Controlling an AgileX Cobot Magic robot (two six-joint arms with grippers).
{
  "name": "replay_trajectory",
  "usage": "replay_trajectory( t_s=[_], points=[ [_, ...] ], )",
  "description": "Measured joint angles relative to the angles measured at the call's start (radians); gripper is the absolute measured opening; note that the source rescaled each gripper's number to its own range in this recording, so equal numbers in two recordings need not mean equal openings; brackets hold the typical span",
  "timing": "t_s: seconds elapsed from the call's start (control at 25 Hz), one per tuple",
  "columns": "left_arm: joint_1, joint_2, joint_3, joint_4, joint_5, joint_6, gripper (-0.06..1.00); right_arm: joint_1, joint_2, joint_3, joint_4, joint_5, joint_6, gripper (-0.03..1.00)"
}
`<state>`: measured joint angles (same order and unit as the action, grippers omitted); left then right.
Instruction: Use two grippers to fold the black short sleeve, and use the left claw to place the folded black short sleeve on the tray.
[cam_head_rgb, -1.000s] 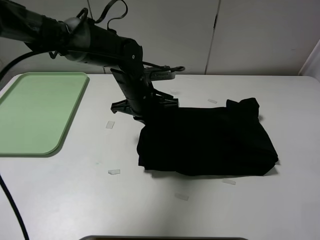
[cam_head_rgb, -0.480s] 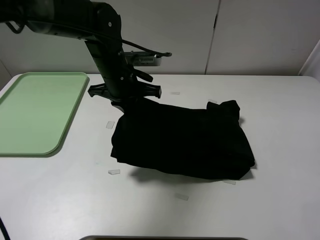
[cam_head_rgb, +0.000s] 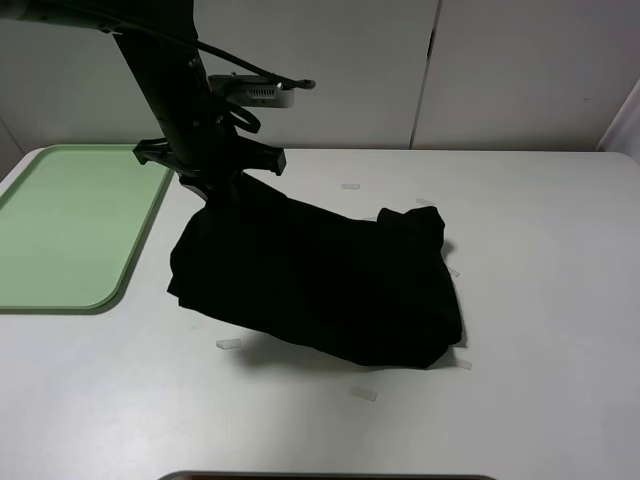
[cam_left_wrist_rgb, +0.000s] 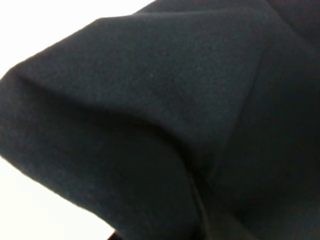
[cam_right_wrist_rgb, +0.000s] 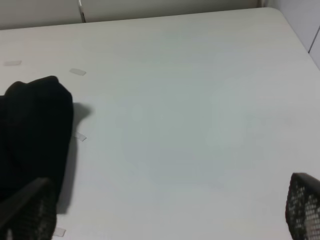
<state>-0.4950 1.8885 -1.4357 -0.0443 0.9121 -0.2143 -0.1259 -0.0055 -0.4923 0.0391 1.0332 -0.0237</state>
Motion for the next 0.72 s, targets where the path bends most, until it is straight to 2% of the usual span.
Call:
replay_trajectory(
  t_s=[0.24,0.48,0.72],
  points=[
    [0.004,-0.026,0.0,0.023,0.058,0.025,0.06,0.0,0.0,0.0,0.0,0.0,0.0,1.0],
    [0.007,-0.071,0.0,0.104,0.128,0.038,0.06,0.0,0.0,0.0,0.0,0.0,0.0,1.0],
    [0.038,-0.099,0.0,0.122,0.172,0.049,0.06,0.0,0.0,0.0,0.0,0.0,0.0,1.0]
  ],
)
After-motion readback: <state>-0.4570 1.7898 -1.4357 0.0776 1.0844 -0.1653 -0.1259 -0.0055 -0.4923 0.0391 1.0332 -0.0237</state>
